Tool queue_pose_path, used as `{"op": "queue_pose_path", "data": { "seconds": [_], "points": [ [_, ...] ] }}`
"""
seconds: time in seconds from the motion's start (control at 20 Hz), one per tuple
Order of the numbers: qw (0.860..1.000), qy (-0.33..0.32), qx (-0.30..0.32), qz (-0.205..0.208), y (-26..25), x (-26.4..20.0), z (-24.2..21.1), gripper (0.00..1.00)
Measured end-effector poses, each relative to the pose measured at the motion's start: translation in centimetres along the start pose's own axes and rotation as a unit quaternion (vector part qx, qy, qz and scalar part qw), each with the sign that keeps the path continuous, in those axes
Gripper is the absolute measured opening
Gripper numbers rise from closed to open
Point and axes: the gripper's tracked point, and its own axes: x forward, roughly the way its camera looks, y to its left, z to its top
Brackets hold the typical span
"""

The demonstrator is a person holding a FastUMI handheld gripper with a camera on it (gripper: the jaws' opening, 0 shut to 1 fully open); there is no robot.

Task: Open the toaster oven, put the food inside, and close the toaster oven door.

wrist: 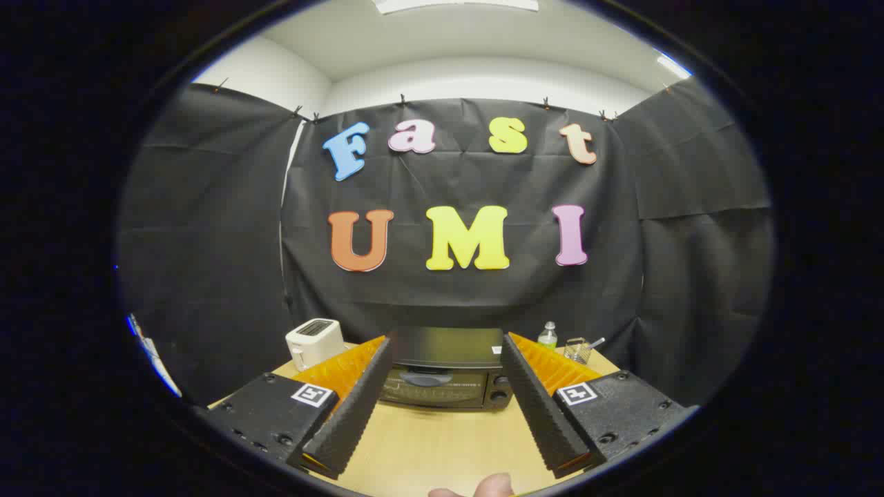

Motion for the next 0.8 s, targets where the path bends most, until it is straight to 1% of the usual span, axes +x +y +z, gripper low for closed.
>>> {"op": "queue_pose_path", "data": {
  "seconds": [0.05,0.2,0.4,0.7,0.8],
  "points": [
    [1.0,-0.001,-0.004,0.006,0.3,-0.2,0.2,1.0],
    [1.0,-0.01,-0.005,0.003,0.0,-1.1,0.7,1.0],
    [1.0,-0.008,0.005,-0.003,-0.4,-1.7,0.3,1.0],
    [1.0,0.0,0.007,-0.004,-0.6,-2.2,-0.3,1.0],
    [1.0,0.006,0.005,-0.011,-1.0,-2.2,-0.6,1.0]
  ]
}}
